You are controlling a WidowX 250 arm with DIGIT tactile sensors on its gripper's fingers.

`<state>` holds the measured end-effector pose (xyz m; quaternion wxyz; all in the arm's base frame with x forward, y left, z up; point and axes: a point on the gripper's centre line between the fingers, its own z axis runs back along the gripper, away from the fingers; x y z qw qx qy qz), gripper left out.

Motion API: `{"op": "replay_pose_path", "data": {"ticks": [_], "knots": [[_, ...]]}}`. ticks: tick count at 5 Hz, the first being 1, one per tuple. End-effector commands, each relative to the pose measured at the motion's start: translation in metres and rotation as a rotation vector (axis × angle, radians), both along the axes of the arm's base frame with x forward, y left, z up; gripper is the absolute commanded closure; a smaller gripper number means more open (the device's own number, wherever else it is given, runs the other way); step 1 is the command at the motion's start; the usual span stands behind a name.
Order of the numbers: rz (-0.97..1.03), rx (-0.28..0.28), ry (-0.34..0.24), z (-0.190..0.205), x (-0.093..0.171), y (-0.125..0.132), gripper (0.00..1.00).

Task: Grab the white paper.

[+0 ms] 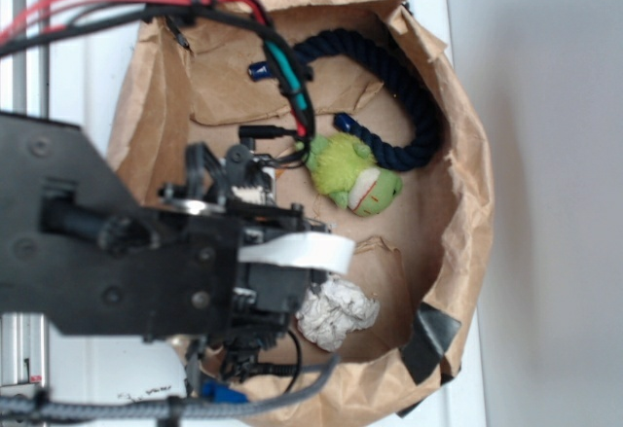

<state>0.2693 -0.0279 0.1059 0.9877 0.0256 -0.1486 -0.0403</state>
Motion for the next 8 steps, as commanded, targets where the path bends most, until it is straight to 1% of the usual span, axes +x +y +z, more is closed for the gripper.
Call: {"op": "replay_pose_path", "data": {"ticks": [1,2,3,4,5,6,7,8], "knots": [[-0.117,-0.059,-0.06,0.006,0.033,-0.011,0.0],[-0.144,-0.112,-0.055,0.001,0.051,-0.01,0.0],[-0.157,-0.159,-0.05,0.002,0.059,-0.014,0.0],[-0.164,-0.165,-0.049,-0.012,0.062,-0.017,0.0],[-0.161,-0.123,-0.03,-0.03,0.062,-0.022,0.0],[-0.139,-0.092,-0.011,-0.039,0.054,-0.022,0.03],[-0.109,-0.051,-0.019,-0.046,0.05,-0.018,1.0],[-0.089,-0.039,-0.039,-0.038,0.049,-0.017,1.0]]}}
